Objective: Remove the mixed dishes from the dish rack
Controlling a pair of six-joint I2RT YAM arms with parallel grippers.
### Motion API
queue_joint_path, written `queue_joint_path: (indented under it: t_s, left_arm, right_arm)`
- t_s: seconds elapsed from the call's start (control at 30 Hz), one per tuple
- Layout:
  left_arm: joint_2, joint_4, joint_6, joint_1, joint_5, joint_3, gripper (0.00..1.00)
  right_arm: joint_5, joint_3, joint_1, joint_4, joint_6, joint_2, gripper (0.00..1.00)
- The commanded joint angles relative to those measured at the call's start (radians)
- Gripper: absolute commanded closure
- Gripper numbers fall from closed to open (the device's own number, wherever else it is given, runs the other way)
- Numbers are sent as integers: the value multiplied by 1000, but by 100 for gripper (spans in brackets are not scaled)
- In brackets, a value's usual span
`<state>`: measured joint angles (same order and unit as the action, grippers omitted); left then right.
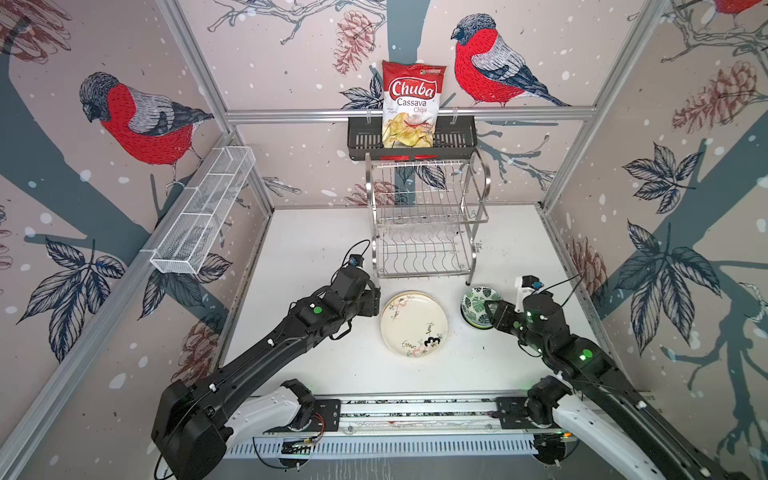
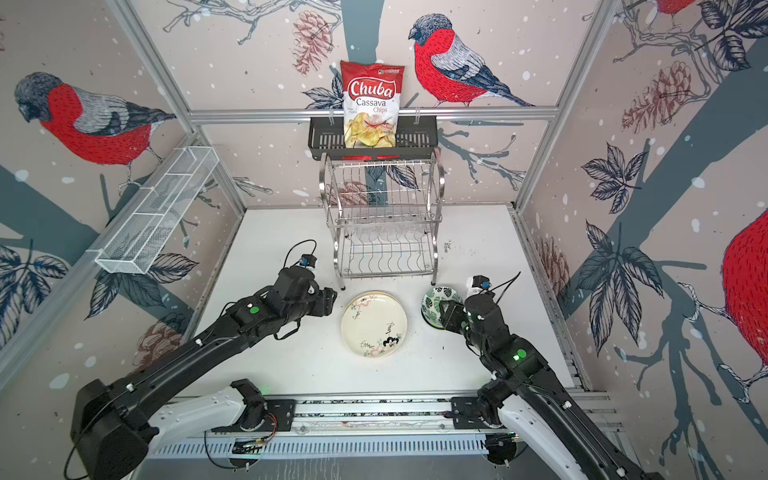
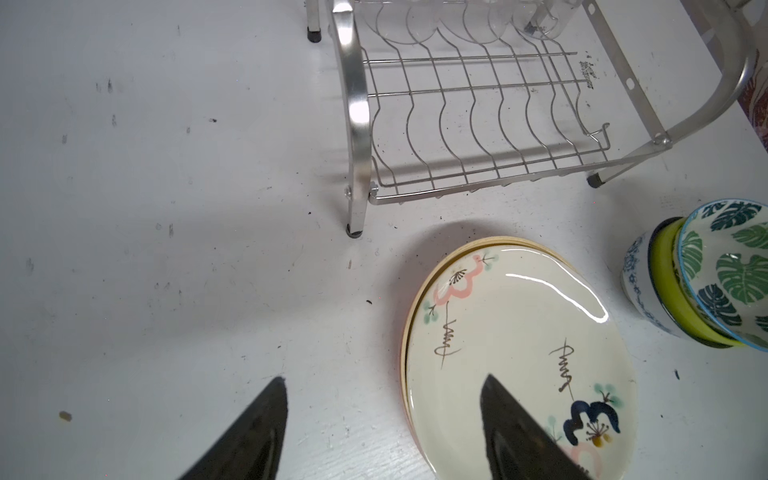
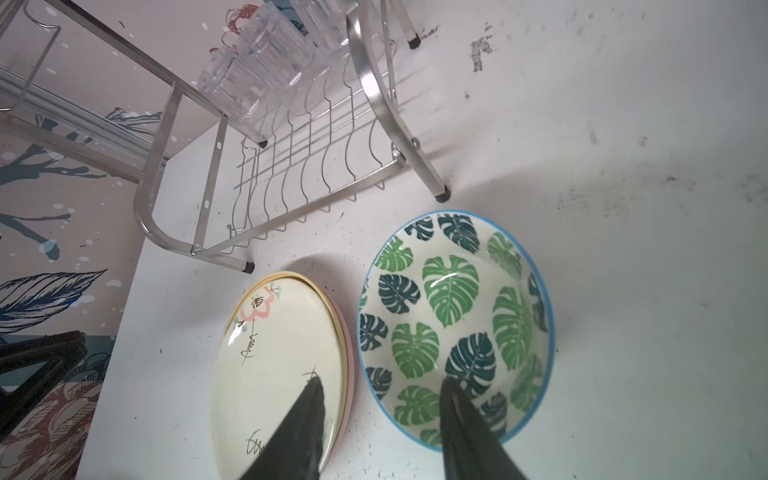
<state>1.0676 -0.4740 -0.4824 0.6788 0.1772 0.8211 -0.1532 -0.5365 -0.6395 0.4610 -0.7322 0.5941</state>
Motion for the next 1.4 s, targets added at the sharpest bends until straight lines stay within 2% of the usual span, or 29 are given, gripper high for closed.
queue_joint_path:
  t_s: [0.0, 0.13, 0.37, 0.6, 0.83, 1.07, 1.27, 1.37]
  left_arm:
    - [4, 59, -49, -2, 32, 1, 27]
    - [30, 88, -57, -2, 51, 22, 26]
    - [88, 182, -53, -2, 79, 32, 25]
    - [190, 242, -20, -12, 147, 90, 27]
    - [311, 311, -16, -102, 51, 136, 34]
    - [393, 370, -13, -132, 8, 164, 39]
    - [460, 352, -27, -146, -1, 214, 50]
    - [491, 314, -30, -150, -4, 242, 63]
  right_arm:
    - [-169, -14, -86, -125, 20, 59, 53]
    - [-222, -31, -186, -268, 86, 176, 51]
    - [-192, -43, -232, -542, 239, 378, 49]
    - [-188, -90, -215, -705, 347, 540, 46]
    - [-117, -145, -147, -806, 402, 695, 43]
    - [-49, -196, -95, -899, 442, 824, 43]
    - [-43, -255, -89, -954, 493, 926, 43]
    - [-39, -287, -82, -978, 516, 977, 43]
